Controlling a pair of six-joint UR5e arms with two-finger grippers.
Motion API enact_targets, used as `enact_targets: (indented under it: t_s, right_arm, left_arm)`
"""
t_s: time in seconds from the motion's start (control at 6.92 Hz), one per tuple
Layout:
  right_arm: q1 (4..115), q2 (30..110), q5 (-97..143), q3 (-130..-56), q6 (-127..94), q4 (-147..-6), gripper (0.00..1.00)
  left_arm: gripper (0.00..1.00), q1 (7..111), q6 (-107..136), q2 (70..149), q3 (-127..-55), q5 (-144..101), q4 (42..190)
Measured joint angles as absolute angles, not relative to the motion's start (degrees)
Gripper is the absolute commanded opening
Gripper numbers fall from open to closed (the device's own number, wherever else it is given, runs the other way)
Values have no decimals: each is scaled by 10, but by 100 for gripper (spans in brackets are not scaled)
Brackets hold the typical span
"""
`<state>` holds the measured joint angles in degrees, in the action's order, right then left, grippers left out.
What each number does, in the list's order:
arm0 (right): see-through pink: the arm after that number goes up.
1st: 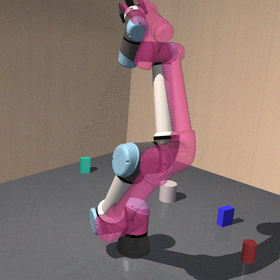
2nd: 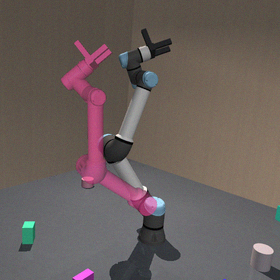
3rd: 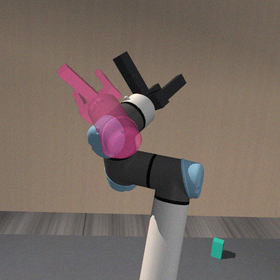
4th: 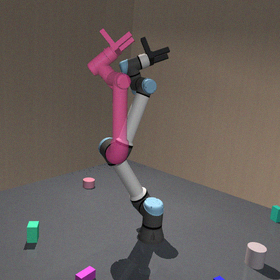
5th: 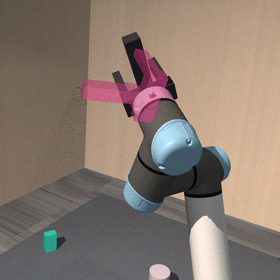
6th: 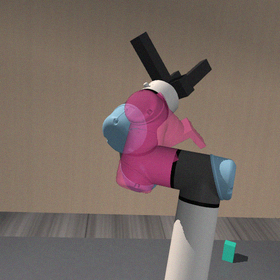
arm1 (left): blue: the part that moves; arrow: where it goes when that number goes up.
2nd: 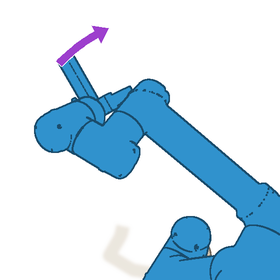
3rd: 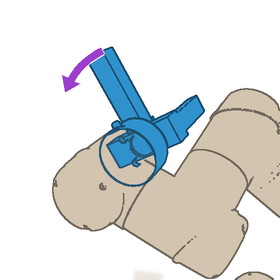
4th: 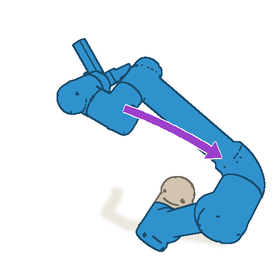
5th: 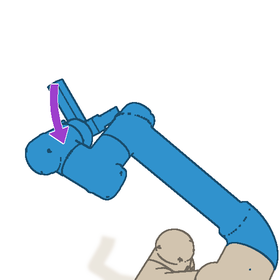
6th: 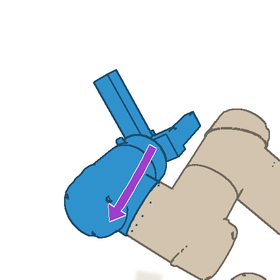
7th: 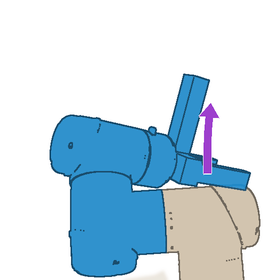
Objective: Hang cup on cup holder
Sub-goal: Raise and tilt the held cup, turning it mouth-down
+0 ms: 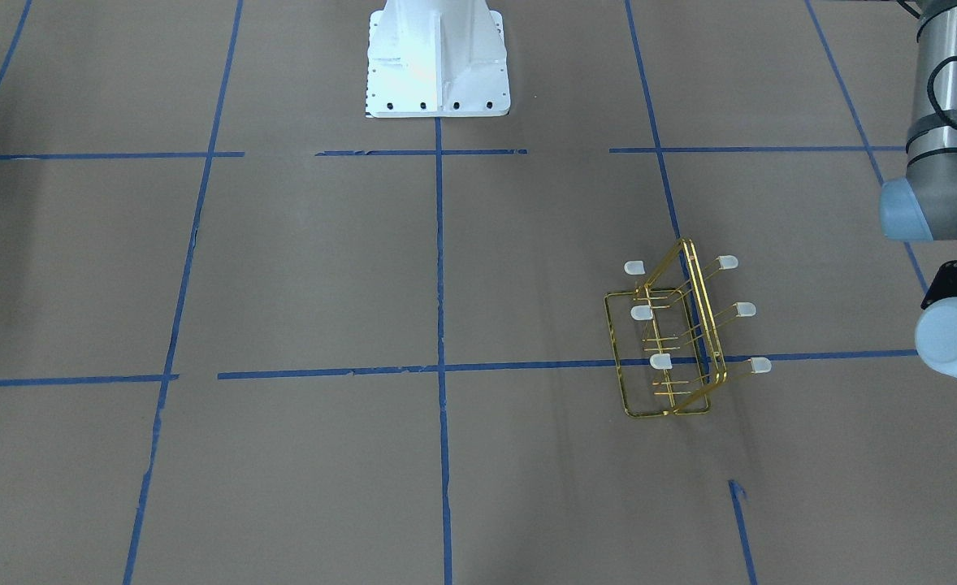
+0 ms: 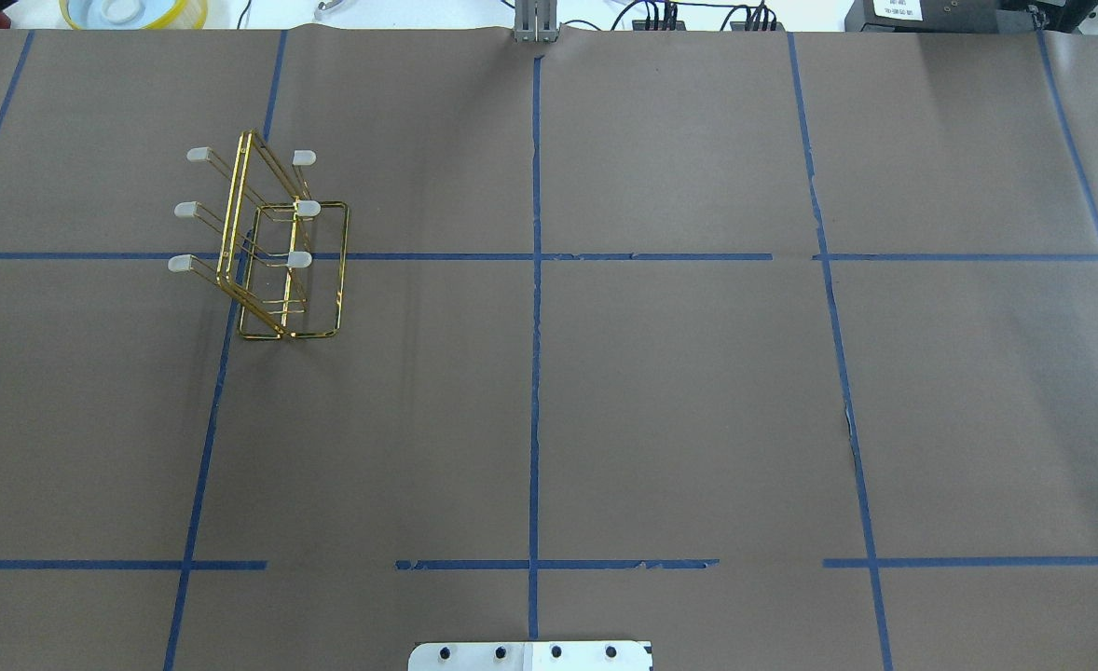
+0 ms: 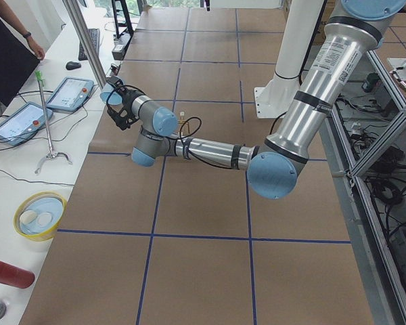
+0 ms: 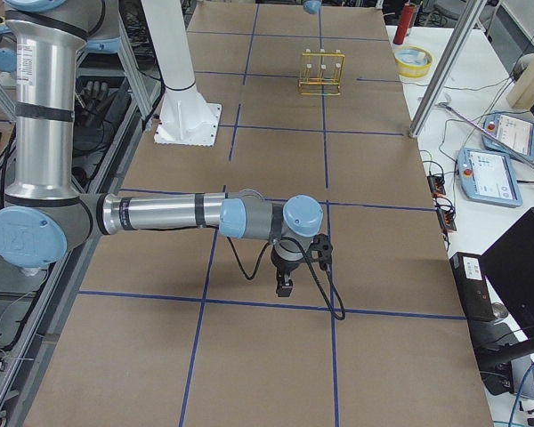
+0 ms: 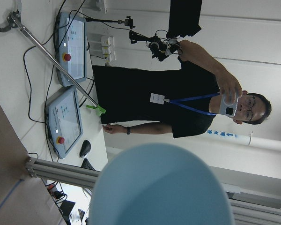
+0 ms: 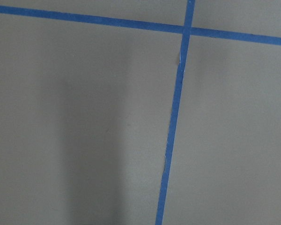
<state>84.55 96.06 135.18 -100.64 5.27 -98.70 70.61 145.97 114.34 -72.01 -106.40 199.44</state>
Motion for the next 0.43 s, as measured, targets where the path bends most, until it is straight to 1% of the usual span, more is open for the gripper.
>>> enact_targets:
  t_s: [0.43]
  right_arm:
    - [845,961,1352,-1006,53,-987,100]
  left_arm:
    - [3,696,1632,1138,-726,-1026,2037]
